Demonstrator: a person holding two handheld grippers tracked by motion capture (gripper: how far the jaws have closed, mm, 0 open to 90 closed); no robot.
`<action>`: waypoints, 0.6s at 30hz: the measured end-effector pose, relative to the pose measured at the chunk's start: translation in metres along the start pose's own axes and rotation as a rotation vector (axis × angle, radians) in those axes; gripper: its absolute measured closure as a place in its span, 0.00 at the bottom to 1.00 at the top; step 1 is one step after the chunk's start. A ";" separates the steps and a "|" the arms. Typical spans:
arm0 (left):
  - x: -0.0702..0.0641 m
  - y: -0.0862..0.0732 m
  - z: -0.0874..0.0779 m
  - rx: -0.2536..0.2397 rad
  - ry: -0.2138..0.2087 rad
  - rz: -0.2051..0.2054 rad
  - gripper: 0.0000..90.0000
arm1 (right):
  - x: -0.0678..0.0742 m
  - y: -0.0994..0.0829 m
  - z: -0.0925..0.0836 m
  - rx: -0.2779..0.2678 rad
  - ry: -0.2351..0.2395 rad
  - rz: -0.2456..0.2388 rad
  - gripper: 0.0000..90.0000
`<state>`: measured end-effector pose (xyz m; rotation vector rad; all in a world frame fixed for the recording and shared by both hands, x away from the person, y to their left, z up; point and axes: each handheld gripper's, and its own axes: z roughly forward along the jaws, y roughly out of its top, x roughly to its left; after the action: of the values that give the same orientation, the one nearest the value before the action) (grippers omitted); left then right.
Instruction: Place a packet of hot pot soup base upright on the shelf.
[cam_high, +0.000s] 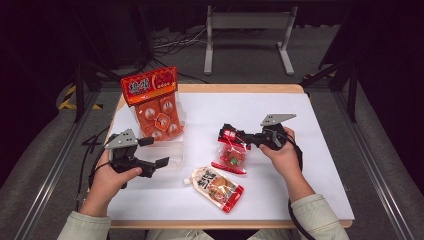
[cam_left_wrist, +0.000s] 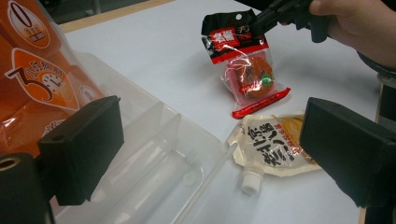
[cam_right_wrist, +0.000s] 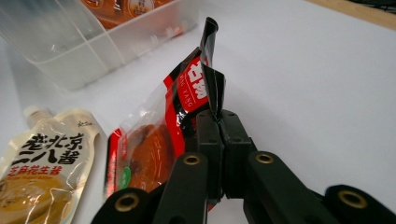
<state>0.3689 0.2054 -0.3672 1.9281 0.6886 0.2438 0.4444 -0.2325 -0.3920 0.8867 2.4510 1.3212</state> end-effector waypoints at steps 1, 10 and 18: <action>0.000 0.000 0.000 -0.001 0.000 0.000 0.08 | 0.001 0.001 -0.002 -0.003 0.000 -0.004 0.99; 0.000 0.000 0.000 0.000 0.001 0.003 0.08 | 0.010 0.010 -0.015 -0.027 -0.012 -0.050 1.00; -0.001 0.001 0.001 -0.001 0.002 0.009 0.08 | 0.020 0.019 -0.027 -0.062 -0.005 -0.084 1.00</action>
<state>0.3685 0.2034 -0.3665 1.9305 0.6810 0.2517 0.4238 -0.2307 -0.3597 0.7620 2.4018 1.3565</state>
